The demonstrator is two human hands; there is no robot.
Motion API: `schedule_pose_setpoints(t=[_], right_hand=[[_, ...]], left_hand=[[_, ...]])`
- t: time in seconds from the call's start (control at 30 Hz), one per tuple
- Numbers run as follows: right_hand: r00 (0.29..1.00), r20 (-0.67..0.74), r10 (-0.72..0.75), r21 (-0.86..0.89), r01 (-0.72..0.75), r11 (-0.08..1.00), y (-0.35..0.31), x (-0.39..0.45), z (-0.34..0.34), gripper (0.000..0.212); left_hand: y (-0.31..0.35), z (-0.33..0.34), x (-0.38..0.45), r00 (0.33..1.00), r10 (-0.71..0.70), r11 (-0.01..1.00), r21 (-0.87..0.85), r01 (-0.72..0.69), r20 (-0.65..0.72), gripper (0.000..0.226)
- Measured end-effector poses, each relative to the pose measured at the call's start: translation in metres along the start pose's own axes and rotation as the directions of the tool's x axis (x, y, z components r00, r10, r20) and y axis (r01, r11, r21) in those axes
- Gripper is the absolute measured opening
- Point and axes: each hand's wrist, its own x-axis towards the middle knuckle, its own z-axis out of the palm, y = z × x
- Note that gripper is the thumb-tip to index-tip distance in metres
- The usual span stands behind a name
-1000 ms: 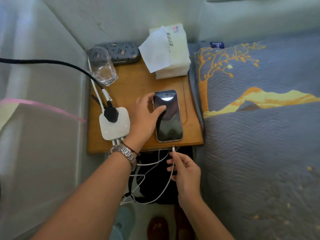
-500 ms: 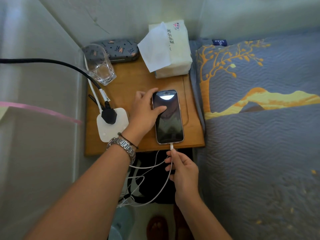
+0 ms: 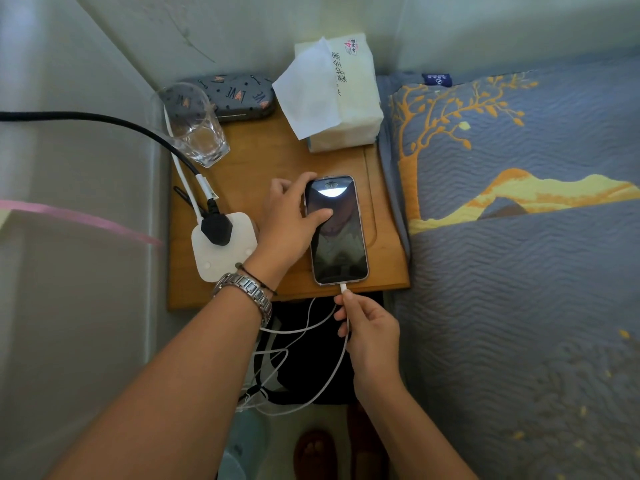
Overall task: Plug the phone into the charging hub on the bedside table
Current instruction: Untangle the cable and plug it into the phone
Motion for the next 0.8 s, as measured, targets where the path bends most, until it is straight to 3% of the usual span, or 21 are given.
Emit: schedule_pose_setpoints(t=[0.8], right_hand=[[0.99, -0.105, -0.091, -0.003, 0.091, 0.996, 0.005, 0.001, 0.011, 0.016]], left_hand=[[0.001, -0.002, 0.0, 0.999, -0.019, 0.999, 0.031, 0.017, 0.042, 0.051]])
